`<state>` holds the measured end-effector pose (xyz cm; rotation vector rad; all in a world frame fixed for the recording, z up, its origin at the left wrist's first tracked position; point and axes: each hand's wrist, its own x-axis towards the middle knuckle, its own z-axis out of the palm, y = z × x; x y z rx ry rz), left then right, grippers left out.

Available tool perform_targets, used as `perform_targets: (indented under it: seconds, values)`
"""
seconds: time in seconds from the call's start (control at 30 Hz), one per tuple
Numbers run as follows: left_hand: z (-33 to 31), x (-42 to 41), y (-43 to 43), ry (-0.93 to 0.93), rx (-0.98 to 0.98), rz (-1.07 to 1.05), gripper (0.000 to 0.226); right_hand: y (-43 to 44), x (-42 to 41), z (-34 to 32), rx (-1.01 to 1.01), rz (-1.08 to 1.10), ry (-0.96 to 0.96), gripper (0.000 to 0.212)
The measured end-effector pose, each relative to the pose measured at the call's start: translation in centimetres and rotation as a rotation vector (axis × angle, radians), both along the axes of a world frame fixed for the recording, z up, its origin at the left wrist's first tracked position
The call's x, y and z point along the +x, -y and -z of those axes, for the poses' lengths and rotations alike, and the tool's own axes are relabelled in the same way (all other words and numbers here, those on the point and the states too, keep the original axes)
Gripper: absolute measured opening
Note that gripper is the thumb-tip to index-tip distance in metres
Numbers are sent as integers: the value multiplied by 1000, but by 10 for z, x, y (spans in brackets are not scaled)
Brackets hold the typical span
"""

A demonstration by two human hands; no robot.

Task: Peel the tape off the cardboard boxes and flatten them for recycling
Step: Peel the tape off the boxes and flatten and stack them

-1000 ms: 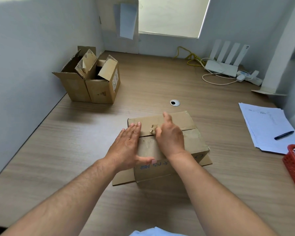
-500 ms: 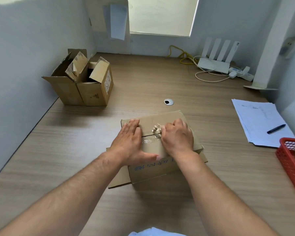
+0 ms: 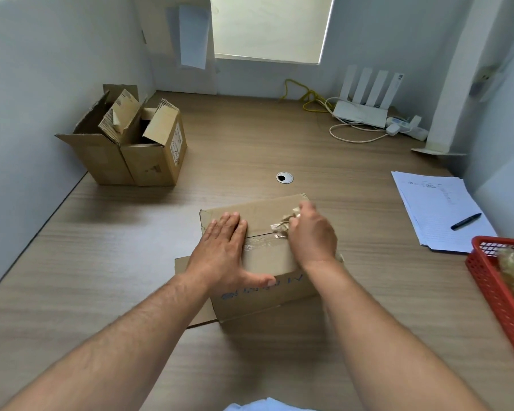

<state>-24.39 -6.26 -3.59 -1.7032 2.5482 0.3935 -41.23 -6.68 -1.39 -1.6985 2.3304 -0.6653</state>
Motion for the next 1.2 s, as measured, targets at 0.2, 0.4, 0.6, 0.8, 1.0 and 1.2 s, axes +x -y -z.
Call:
perform_targets:
  seconds: [0.2, 0.4, 0.6, 0.8, 1.0, 1.2]
  values:
    - [0, 12, 2, 4, -8, 63, 151, 5, -35, 0, 11, 203, 285, 16]
    - [-3, 10, 3, 27, -2, 76, 152, -3, -34, 7, 19, 85, 143, 30]
    - [-4, 6, 1, 53, -3, 67, 151, -9, -16, 3, 59, -63, -222, 58]
    - [-7, 6, -1, 55, 9, 58, 144, -8, 6, 17, -107, -146, -247, 18]
    - [-8, 7, -1, 45, 4, 55, 145, 0, -13, 8, -40, -28, 34, 19]
    - [-5, 14, 1, 19, 18, 49, 151, 7, -46, -16, -116, 302, 1243, 13]
